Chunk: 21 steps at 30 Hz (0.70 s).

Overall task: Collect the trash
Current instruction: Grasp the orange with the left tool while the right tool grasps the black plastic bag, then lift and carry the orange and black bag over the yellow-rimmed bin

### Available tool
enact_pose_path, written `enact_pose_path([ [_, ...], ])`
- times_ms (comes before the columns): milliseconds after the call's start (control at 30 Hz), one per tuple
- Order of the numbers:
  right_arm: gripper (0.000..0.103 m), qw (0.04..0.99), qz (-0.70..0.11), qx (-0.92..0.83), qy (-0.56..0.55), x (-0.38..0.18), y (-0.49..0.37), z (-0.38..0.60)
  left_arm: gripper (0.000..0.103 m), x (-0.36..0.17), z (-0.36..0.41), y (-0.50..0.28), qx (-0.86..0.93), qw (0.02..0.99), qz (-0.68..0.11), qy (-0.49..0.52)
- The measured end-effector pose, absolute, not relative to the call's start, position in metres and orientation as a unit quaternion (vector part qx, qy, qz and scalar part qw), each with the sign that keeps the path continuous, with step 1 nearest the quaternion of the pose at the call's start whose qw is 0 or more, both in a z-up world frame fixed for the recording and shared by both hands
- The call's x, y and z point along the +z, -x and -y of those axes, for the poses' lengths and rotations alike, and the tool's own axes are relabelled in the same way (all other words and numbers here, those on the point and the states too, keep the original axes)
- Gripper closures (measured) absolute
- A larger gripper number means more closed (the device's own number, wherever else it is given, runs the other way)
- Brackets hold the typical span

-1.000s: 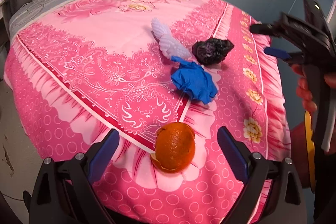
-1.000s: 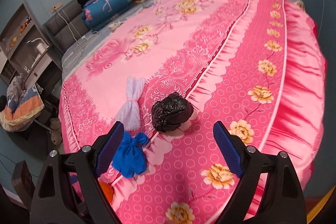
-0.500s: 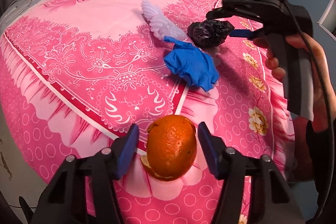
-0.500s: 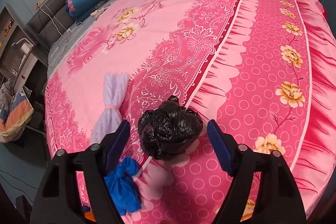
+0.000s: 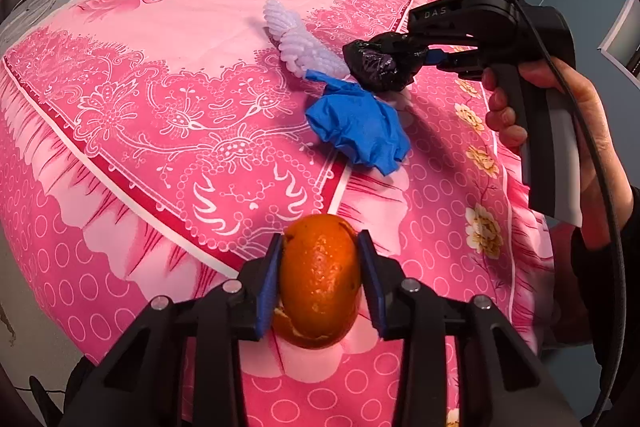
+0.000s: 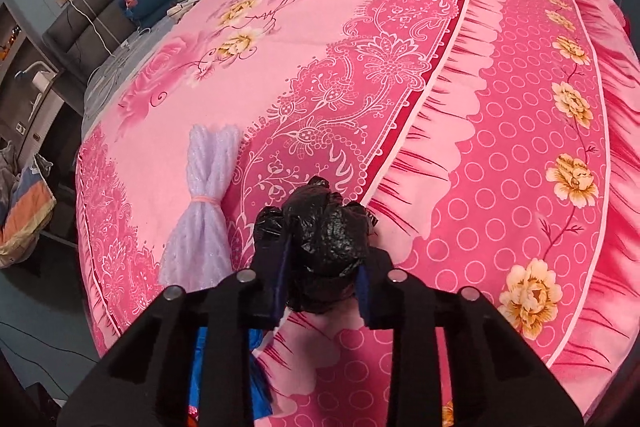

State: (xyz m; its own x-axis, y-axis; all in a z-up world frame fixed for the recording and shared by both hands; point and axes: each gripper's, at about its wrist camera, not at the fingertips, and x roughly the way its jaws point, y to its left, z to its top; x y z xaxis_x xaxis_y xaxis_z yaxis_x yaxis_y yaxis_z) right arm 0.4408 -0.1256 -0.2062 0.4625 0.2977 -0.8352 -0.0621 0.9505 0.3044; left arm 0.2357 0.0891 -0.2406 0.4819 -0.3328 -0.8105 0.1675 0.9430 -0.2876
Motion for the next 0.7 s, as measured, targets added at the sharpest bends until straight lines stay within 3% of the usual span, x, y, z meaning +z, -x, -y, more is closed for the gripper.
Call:
enact_pose_path([
  [300,0.08,0.843,-0.496,0.142,-0.154,-0.17,-0.42,0.139,0.07,-0.225,-0.095,-0.232,-0.15,0.86,-0.481,0.082],
  [700,0.08,0.858,-0.442,0.193,-0.176,-0.089,-0.327,0.189,0.07,-0.155,-0.11,-0.219,-0.13,0.9,-0.409,0.078],
])
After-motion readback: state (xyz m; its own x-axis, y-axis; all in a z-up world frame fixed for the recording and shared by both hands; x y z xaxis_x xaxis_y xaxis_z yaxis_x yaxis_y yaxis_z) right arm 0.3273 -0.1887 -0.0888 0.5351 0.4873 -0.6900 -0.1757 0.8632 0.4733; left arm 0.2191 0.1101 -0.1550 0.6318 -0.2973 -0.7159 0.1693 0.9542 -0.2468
